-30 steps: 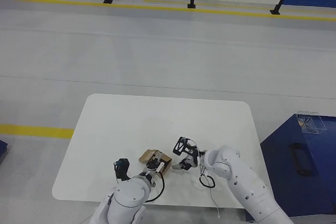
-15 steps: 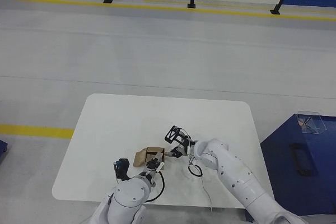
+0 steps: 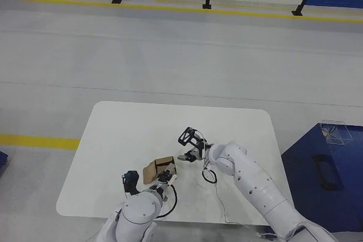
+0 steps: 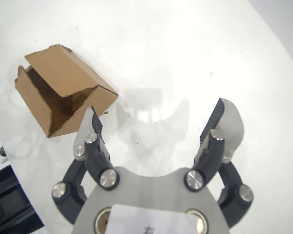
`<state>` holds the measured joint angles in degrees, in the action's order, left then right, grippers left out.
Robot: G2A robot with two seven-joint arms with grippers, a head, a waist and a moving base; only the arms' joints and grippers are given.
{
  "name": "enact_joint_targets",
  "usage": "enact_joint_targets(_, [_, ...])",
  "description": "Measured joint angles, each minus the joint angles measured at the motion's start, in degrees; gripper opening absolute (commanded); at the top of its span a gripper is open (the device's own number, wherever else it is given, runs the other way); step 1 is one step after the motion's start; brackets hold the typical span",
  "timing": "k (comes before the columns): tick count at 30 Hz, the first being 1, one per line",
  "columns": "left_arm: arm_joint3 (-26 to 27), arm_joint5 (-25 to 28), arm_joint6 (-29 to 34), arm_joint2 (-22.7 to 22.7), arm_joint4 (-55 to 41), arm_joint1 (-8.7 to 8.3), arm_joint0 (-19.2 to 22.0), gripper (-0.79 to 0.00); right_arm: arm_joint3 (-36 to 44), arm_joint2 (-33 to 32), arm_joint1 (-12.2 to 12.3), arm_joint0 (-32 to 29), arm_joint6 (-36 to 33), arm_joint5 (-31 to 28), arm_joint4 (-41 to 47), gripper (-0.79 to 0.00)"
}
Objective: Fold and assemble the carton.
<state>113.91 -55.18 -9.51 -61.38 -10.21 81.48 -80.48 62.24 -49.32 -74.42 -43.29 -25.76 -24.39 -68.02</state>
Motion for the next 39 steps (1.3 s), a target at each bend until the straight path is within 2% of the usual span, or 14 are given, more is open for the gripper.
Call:
enact_joint_targets(5, [2.72, 12.69, 0.06, -2.08, -0.49, -0.21, -5.17, 0.0, 10.62, -4.61, 1.99, -6.17, 5.95, 3.27, -5.1, 0.0])
enact_joint_targets(8, [0.51, 22.28, -0.52, -3.57, -1.04, -0.24, -7.34, 0.0, 15.26, -5.74, 2.52, -9.24, 9.18, 5.41, -8.24, 0.0])
enact_joint_targets(9, [0.2, 24.07, -0.53, -3.66, -1.31, -0.22, -7.46, 0.0, 15.35, -5.77, 2.53, -9.26, 9.22, 5.48, -8.31, 0.0])
enact_joint_targets(19, [0.26, 23.29, -0.58, -3.69, -1.43, -0.2, -7.42, 0.0, 15.2, -5.66, 2.45, -9.31, 8.97, 5.39, -7.58, 0.0])
enact_joint_targets(21, [-0.1, 26.25, -1.27, -3.57, -1.13, -0.15, -8.28, 0.0, 16.51, -4.6, 2.28, -9.94, 10.59, 6.23, -8.63, 0.0])
enact_joint_targets(22, [-0.72, 28.98, -0.77, -3.15, -0.58, -0.2, -9.08, 0.0, 16.68, -4.09, 2.16, -10.47, 11.87, 6.94, -9.83, 0.0])
enact_joint_targets(28, [-7.38, 55.11, 0.36, -2.35, 3.63, -0.51, -14.81, 0.0, 12.78, -0.93, 0.46, -11.24, 16.61, 11.81, -7.89, 0.0])
enact_joint_targets(29, [-9.43, 60.59, 0.58, -2.26, 4.09, -0.52, -15.32, 0.0, 11.54, -0.11, 0.06, -11.1, 17.51, 12.75, -7.98, 0.0])
enact_joint_targets(32, [-15.39, 71.0, -0.7, -1.94, 5.22, -0.3, -14.96, 0.0, 7.9, 1.66, -0.92, -10.46, 19.42, 14.0, -7.41, 0.0])
enact_joint_targets(35, [-20.41, 75.04, -2.69, -1.25, 5.25, 0.15, -13.06, 0.0, 4.77, 3.23, -1.9, -9.56, 21.15, 14.49, -6.94, 0.0])
enact_joint_targets(39, [-24.62, 75.03, -5.47, -0.35, 4.21, 0.87, -10.17, 0.0, 2.05, 5.09, -2.99, -8.67, 23.08, 15.09, -7.57, 0.0])
